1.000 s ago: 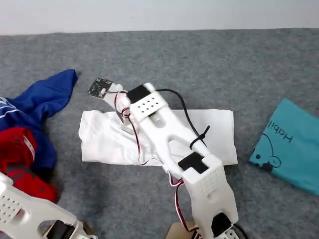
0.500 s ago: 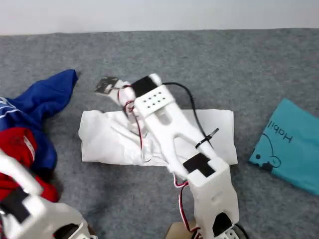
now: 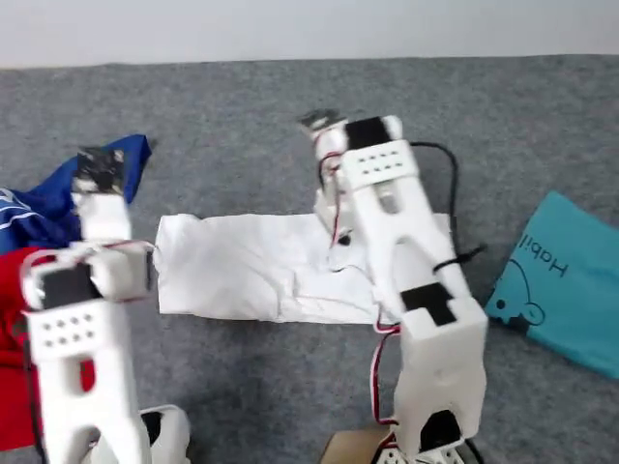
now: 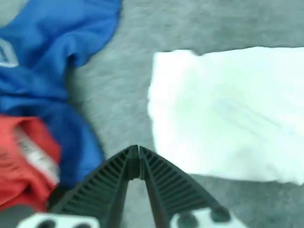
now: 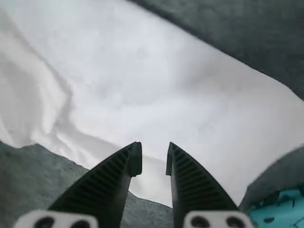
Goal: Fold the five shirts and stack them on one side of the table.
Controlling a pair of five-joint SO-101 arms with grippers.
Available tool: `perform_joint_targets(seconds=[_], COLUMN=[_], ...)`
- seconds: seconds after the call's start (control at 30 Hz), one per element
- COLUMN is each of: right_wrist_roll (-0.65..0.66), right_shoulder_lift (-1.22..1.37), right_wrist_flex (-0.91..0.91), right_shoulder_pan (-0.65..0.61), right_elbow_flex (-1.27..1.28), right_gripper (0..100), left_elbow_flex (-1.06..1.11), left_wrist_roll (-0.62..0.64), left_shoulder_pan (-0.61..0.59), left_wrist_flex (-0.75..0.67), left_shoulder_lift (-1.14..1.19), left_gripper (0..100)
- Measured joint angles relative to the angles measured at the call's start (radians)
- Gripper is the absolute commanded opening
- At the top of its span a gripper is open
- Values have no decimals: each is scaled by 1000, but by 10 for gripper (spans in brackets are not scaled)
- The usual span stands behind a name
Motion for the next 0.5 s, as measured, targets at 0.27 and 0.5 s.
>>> perform_joint_targets(seconds=[0.27, 0.5], right_wrist_roll=[-218, -290], right_shoulder_lift=[-86, -149], right_wrist_flex=[3, 5], right_shoulder_pan=[95, 152], right_elbow_flex=[0, 91], right_gripper=[48, 43], left_elbow_flex=[218, 324], left_wrist_roll=[29, 29], left_shoulder_pan=[120, 109], left_wrist_flex=[-135, -196], left_shoulder_lift=[-94, -97], left_gripper=[7, 6])
